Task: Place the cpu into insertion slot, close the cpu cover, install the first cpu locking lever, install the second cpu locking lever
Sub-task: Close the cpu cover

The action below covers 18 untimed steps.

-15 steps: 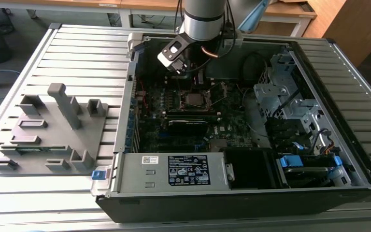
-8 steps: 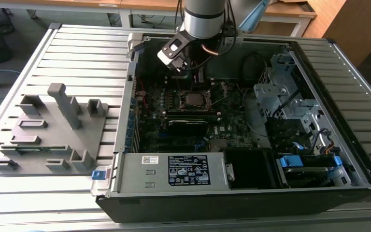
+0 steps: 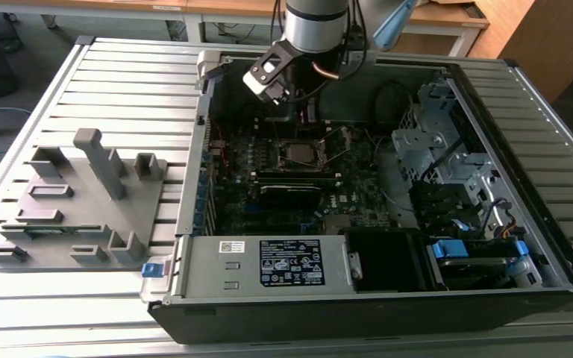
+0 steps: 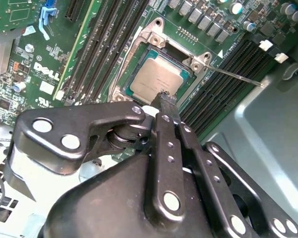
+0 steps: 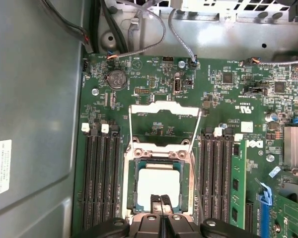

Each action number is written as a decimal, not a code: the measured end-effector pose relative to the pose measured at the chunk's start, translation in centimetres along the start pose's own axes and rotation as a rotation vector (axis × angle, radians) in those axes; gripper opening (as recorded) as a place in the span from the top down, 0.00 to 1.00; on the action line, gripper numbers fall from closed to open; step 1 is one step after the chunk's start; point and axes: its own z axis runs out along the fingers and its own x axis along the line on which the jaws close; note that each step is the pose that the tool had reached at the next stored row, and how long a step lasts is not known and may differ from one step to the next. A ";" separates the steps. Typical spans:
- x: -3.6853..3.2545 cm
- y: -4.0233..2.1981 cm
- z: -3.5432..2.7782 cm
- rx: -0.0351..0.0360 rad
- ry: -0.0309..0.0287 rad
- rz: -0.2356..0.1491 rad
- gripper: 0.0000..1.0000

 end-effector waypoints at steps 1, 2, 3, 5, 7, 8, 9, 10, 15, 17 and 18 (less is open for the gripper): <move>0.00 0.00 -0.06 0.0000 0.0000 0.000 0.89; 0.00 0.00 -0.07 -0.0001 0.0002 0.000 0.89; 0.00 0.00 -0.06 -0.0002 0.0002 0.000 0.89; 0.00 0.00 -0.11 0.0000 0.0001 0.000 0.89; 0.00 0.03 -0.11 0.0000 0.0000 0.000 0.89; 0.00 0.05 -0.11 0.0000 0.0000 0.000 0.89; 0.00 0.08 -0.11 0.0000 0.0001 0.000 0.89; 0.00 0.11 -0.11 0.0000 0.0000 0.000 0.89; -0.01 0.38 -0.10 0.0000 0.0000 0.000 0.89; -0.01 0.47 -0.09 0.0000 0.0000 0.000 0.89; -0.01 0.47 -0.09 0.0000 0.0001 0.000 0.89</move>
